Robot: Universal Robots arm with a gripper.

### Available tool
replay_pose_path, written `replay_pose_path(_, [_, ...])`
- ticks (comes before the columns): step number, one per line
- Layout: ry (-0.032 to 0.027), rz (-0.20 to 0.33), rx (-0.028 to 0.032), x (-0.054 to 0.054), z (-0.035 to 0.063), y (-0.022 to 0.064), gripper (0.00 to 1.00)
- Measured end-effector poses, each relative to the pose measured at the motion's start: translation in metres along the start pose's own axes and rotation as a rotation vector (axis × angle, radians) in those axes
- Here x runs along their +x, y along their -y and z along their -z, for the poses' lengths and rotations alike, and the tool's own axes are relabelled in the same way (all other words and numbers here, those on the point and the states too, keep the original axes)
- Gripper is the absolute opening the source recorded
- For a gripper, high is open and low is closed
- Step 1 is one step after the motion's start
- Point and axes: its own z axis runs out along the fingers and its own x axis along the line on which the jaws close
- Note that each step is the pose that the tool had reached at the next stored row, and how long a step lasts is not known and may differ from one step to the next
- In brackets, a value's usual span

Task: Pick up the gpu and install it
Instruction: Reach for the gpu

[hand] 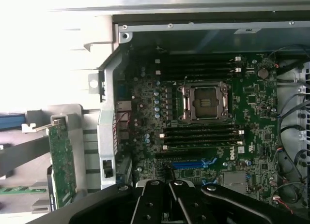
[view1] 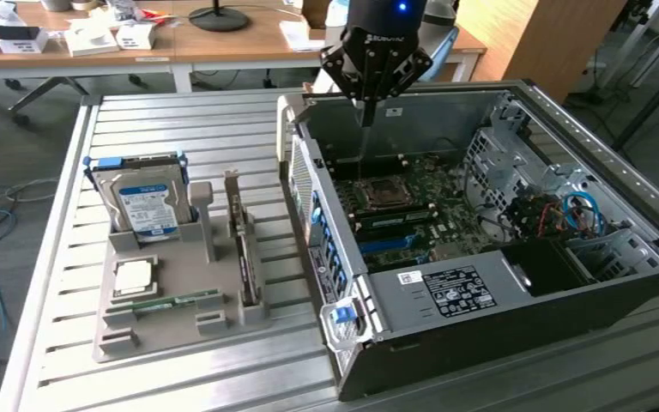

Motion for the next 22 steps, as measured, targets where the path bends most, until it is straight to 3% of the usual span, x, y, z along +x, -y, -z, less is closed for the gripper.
replay_pose_path(9, [0.0,0.0,0.0002,0.022,-0.002,-0.0005,0.11])
replay_pose_path(22, [-0.0006,0.0,0.0021,0.063,-0.0066,-0.002,0.11])
